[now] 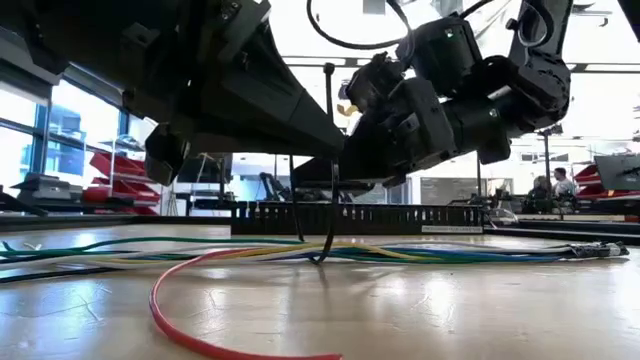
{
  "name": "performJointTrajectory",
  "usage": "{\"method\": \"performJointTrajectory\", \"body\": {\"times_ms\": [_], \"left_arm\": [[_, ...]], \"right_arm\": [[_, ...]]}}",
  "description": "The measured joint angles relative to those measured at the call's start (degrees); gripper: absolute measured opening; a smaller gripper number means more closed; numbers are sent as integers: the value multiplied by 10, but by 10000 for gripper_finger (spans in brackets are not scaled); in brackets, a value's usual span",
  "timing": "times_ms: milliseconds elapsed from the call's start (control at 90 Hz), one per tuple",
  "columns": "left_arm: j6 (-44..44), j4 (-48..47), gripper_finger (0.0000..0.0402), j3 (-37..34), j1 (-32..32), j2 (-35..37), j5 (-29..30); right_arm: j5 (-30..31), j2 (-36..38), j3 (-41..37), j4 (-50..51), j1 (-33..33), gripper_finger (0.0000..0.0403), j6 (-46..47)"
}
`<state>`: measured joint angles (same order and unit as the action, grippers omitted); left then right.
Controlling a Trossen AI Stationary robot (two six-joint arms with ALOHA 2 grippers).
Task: Ziptie cables
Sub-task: Wrap the colored loose cables with the black zip tie
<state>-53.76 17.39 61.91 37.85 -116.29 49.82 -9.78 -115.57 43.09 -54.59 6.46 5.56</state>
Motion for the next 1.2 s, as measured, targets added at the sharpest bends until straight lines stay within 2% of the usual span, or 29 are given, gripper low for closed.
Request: {"method": "performJointTrajectory", "body": {"times_ms": [244, 456, 656, 811, 1033, 1200], "left_arm": [[0, 0, 0, 0, 0, 0, 0], [0, 0, 0, 0, 0, 0, 0], [5, 0, 0, 0, 0, 0, -2], [6, 0, 0, 0, -1, 0, -4], [15, 2, 0, 0, -7, 0, -10], [19, 2, 0, 0, -7, 0, -18]], "right_arm": [[-8, 0, 3, 5, -8, 134, -1], [-8, 0, 34, 99, -30, 155, 9], [-39, 0, 60, 174, -60, 209, 20], [-40, -3, 94, 222, -65, 247, 11], [-57, -55, 134, 230, -73, 255, 19], [-112, -90, 160, 217, -84, 255, 34]]}}
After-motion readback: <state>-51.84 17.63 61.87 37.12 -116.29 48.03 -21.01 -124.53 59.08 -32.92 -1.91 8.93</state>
